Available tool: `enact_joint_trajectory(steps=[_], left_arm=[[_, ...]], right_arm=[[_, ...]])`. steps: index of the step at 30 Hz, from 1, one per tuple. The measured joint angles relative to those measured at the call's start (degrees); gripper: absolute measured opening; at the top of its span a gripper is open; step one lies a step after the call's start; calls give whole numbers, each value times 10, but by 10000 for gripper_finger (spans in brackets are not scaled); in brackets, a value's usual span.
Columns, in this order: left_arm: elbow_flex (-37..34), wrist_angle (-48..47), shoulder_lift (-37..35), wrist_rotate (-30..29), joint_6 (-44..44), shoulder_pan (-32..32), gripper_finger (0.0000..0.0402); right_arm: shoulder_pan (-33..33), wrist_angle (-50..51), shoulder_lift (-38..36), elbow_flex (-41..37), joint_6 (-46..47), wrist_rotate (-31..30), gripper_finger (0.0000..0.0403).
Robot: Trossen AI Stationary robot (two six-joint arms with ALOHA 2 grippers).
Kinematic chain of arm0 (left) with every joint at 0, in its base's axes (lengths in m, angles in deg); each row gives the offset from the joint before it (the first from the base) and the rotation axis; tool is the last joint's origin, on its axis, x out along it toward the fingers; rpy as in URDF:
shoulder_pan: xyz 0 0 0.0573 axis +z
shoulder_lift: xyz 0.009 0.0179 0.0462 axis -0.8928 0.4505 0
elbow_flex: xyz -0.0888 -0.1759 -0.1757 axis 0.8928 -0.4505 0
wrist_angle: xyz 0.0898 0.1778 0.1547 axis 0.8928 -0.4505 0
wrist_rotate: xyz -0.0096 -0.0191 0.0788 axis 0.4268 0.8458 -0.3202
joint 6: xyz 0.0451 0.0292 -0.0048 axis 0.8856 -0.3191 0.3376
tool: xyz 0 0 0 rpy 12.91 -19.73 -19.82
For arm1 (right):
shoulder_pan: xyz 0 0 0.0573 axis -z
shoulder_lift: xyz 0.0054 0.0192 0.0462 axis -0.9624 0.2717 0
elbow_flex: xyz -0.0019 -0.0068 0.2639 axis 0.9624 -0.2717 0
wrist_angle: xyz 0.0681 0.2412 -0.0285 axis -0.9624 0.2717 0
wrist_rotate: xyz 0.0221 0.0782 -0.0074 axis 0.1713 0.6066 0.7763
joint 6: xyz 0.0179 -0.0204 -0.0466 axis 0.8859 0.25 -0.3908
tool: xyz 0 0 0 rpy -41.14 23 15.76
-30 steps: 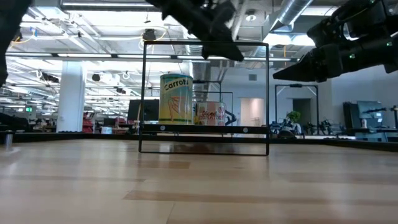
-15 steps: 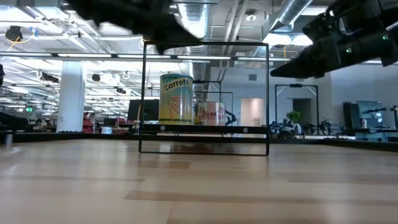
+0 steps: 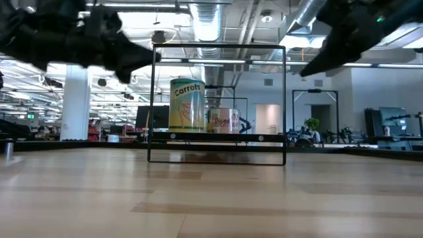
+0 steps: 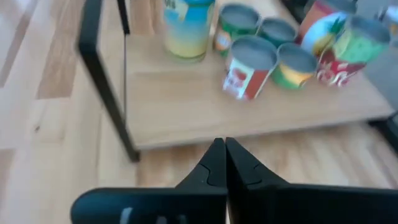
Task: Pick and place cans onto a shelf
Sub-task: Put the large canned oranges on the shelf aligned with the large canned carrots
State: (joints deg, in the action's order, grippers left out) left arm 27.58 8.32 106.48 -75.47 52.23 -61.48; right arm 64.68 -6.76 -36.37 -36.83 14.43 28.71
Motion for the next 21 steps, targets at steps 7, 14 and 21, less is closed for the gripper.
enact_joint_trajectory(steps=[7,14,21], left_arm=[[-61,91,-1,12,-3,0,2],[-62,97,-1,48,9,0,2],[-65,97,-1,34,38,0,2]], right_arm=[[-72,180,52,89,124,-14,9],[-118,243,99,124,219,-10,30],[-152,345,126,178,318,-5,77]])
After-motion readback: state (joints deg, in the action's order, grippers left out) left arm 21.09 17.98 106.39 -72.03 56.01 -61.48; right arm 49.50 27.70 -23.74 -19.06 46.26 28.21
